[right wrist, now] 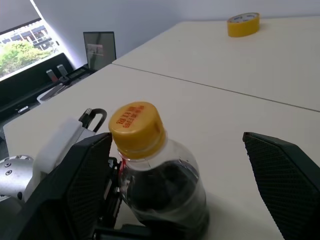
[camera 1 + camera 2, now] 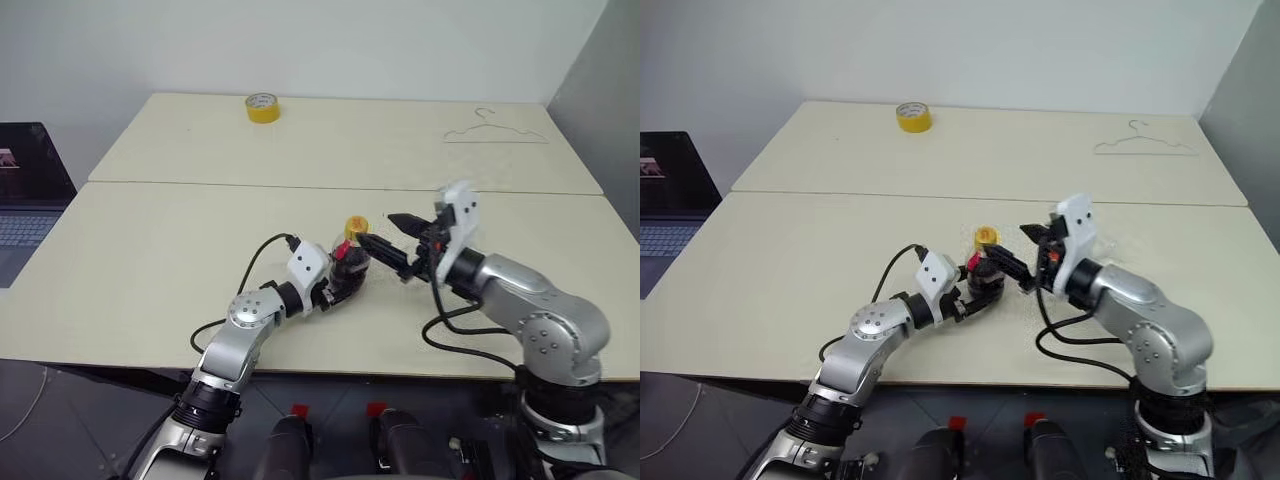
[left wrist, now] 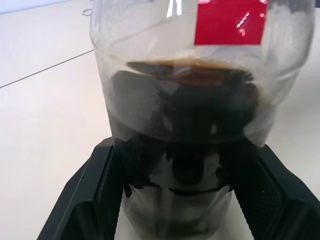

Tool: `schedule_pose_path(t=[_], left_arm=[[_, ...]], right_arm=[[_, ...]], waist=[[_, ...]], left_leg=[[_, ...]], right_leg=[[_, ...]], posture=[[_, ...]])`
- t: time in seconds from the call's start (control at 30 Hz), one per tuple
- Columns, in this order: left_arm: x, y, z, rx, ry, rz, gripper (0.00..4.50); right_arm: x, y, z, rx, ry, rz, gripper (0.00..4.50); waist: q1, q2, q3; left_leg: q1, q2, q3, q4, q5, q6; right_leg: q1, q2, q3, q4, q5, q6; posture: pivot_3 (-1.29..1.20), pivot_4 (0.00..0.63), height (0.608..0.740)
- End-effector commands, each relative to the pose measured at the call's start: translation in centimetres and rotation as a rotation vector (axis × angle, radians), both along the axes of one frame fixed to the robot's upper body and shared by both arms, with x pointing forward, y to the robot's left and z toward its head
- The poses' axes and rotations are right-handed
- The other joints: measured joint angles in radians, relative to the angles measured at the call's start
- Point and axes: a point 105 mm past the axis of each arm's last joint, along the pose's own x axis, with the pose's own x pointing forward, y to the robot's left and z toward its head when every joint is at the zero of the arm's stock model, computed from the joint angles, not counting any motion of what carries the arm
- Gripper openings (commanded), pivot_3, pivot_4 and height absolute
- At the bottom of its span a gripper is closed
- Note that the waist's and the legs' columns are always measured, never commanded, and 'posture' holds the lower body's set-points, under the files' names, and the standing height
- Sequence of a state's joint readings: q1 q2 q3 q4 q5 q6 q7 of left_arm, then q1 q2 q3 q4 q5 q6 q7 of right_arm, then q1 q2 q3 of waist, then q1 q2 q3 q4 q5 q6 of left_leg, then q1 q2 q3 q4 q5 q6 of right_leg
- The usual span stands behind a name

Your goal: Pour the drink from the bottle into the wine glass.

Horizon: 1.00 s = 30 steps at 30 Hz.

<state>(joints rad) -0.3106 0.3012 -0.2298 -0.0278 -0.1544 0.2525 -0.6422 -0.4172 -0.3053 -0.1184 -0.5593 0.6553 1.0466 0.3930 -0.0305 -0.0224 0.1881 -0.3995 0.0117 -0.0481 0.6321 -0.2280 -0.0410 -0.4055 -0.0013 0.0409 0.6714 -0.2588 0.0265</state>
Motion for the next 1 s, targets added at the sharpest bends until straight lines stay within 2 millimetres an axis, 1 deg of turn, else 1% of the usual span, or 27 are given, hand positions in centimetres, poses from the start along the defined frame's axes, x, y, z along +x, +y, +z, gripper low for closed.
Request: schedule_pose_path(t=[0.03,0.2,0.33,0.43,0.67,0.83,1.0], left_arm=[[-0.3,0.1,-1.9,0.043,0.059,0.003,3.05],[-0.2,0.2,-1.8,0.048,0.053,0.008,3.05],[-0.3,0.4,-1.9,0.047,0.054,0.019,3.05],[-0.3,0.3,-1.9,0.045,0.055,0.023,3.05],[-0.3,0.2,-1.8,0.042,0.051,0.024,3.05],[-0.3,0.2,-1.8,0.040,0.052,0.024,3.05],[-0.2,0.2,-1.8,0.042,0.052,0.025,3.05]], right_arm=[[-0.8,0.8,2.2,0.035,-0.092,0.082,4.47],[-0.3,3.7,3.7,0.043,-0.145,0.125,4.47],[-1.0,5.6,3.9,0.039,-0.166,0.182,4.47],[-0.7,6.5,3.8,0.027,-0.174,0.173,4.47],[0.9,6.8,3.3,-0.016,-0.202,0.086,4.47],[1.6,6.8,3.3,-0.027,-0.215,0.050,4.47],[2.5,6.7,2.8,-0.035,-0.205,-0.004,4.47]], waist=[[0.000,0.000,0.000],[-0.002,0.000,0.000],[0.002,0.000,0.000],[0.000,0.000,0.000],[0.000,0.000,0.000],[0.001,0.000,0.000],[0.001,0.000,0.000]], left_leg=[[0.000,0.000,0.000,0.000,0.000,0.000],[0.001,0.000,0.000,0.000,0.000,0.000],[0.000,0.000,-0.002,0.000,0.000,0.000],[-0.001,0.001,0.000,-0.001,0.000,0.000],[-0.001,0.001,0.000,-0.002,0.000,0.000],[-0.001,0.001,0.000,-0.002,0.000,0.000],[-0.001,0.001,0.000,-0.002,0.000,0.000]], right_leg=[[0.000,0.000,0.000,0.000,0.000,0.000],[0.000,0.003,0.000,0.001,0.000,0.000],[0.000,0.003,-0.001,0.000,0.000,0.000],[0.000,0.001,0.000,-0.003,0.000,0.000],[0.001,0.001,0.000,-0.007,0.002,0.002],[0.001,0.001,0.000,-0.007,0.002,0.002],[0.001,0.001,0.000,-0.006,0.002,0.002]], posture=[[0.00,0.150,0.740],[0.00,0.150,0.740],[0.00,0.150,0.740],[0.00,0.150,0.740],[0.00,0.150,0.740],[0.00,0.150,0.740],[0.00,0.150,0.740]])
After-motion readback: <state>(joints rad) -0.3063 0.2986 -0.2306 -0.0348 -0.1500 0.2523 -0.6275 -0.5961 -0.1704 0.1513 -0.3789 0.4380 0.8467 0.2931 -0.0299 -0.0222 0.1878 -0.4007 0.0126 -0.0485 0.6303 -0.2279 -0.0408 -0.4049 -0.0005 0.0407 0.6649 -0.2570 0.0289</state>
